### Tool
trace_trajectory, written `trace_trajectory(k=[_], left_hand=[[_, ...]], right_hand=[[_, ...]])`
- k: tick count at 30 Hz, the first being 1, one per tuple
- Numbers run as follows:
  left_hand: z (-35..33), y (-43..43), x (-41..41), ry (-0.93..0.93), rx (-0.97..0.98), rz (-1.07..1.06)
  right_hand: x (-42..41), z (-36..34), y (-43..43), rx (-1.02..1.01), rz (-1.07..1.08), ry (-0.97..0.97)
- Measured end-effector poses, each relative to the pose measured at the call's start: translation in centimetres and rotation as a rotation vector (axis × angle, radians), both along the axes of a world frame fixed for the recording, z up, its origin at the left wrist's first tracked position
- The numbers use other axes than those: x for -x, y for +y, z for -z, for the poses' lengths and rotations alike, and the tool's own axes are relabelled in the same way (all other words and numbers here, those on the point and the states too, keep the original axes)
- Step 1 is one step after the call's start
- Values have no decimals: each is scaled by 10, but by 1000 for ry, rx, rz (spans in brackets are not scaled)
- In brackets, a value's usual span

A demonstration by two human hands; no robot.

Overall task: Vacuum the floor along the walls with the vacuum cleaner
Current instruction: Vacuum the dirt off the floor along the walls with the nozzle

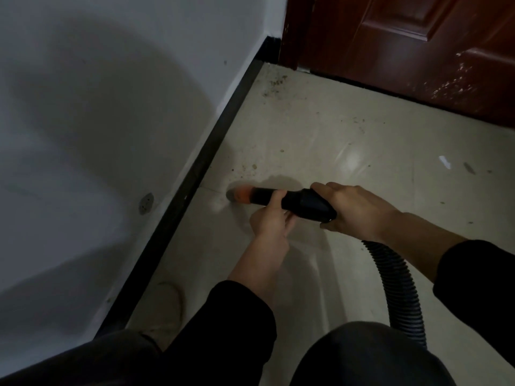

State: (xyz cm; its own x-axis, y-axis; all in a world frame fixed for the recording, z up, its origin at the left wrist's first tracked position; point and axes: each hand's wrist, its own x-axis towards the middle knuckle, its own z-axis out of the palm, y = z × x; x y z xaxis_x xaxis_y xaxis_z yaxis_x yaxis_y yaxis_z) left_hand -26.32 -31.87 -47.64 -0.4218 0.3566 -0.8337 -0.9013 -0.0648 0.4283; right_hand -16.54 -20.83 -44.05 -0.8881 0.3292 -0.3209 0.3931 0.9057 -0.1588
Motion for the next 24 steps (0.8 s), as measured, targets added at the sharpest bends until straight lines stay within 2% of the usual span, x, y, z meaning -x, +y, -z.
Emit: trace_trajectory(k=[24], left_hand=[[6, -41, 53, 42, 49, 8]], right_hand=[[51, 20, -49, -19, 12, 40]])
